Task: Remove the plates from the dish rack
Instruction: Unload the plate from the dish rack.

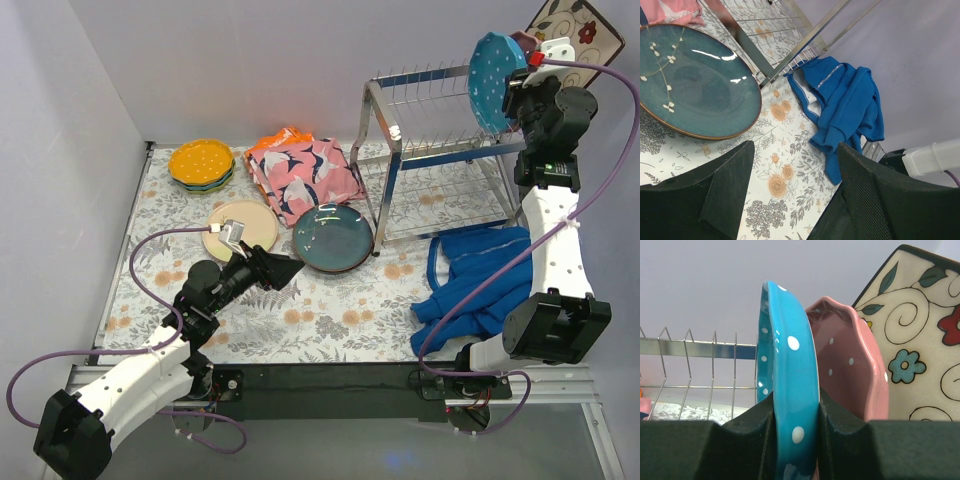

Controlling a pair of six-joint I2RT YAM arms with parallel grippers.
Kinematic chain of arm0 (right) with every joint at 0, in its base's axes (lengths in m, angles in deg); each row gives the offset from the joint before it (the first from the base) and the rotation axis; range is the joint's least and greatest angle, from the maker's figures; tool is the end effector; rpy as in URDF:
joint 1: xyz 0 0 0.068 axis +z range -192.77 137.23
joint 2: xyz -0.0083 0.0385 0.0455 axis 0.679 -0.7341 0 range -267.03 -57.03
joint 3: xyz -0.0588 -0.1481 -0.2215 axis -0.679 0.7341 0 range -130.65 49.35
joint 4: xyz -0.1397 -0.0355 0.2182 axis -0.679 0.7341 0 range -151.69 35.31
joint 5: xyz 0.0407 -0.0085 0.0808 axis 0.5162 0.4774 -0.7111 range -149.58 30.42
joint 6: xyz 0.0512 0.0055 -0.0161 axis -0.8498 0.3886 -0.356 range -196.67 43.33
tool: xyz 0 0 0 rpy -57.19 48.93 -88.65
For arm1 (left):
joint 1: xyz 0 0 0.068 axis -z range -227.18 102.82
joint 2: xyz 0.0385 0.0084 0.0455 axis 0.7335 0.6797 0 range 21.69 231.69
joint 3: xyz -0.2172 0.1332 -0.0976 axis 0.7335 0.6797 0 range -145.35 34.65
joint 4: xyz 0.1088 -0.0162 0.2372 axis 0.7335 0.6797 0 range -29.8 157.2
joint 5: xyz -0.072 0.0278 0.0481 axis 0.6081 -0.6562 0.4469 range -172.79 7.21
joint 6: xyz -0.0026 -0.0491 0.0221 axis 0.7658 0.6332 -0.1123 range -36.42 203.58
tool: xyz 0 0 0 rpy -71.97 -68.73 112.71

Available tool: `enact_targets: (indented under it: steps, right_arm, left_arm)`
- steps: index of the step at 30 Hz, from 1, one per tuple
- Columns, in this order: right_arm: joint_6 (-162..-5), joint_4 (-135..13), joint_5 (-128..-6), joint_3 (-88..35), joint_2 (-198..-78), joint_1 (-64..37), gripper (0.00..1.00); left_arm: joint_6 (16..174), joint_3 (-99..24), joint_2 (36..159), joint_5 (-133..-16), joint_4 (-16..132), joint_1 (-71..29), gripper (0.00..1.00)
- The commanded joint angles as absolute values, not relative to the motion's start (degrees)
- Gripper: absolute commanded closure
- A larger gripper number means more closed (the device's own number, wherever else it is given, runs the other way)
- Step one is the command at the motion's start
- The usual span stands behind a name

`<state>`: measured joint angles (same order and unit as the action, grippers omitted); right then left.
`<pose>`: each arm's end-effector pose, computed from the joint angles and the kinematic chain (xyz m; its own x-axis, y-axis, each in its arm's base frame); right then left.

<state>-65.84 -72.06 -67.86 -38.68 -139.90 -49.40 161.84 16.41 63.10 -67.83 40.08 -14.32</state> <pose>0.3296 -0.0331 0.4865 0.2654 -0.2181 -0.9391 0.0268 0.9754 -0.2190 0.1454 -0.1048 0.2412 -0.7343 -0.6517 -0.1899 0.1071 0.1650 -0.9805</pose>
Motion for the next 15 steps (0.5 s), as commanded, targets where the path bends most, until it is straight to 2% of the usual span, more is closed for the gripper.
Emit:
enact_targets:
  steps: [1, 6, 10, 15]
  right_arm:
    - [-59.35, -87.09, -82.27, -46.37, -135.86, -47.34, 0.99]
    - [-59.36, -87.88, -75.86, -45.4, -135.95, -47.25, 0.99]
    - [-58.57, -89.46, -65.94, -43.73, -134.81, -47.25, 0.99]
    - [-58.83, -90.17, -63.36, -43.73, -134.9, -47.25, 0.99]
  left_arm:
    - [161.54, 16.81, 62.21, -67.41, 39.02, -14.04, 0.34]
    - [161.45, 16.63, 63.44, -67.5, 38.93, -14.04, 0.34]
    - [161.19, 16.63, 63.7, -67.93, 39.02, -14.04, 0.34]
    - [161.1, 16.54, 63.7, -68.29, 39.2, -14.04, 0.34]
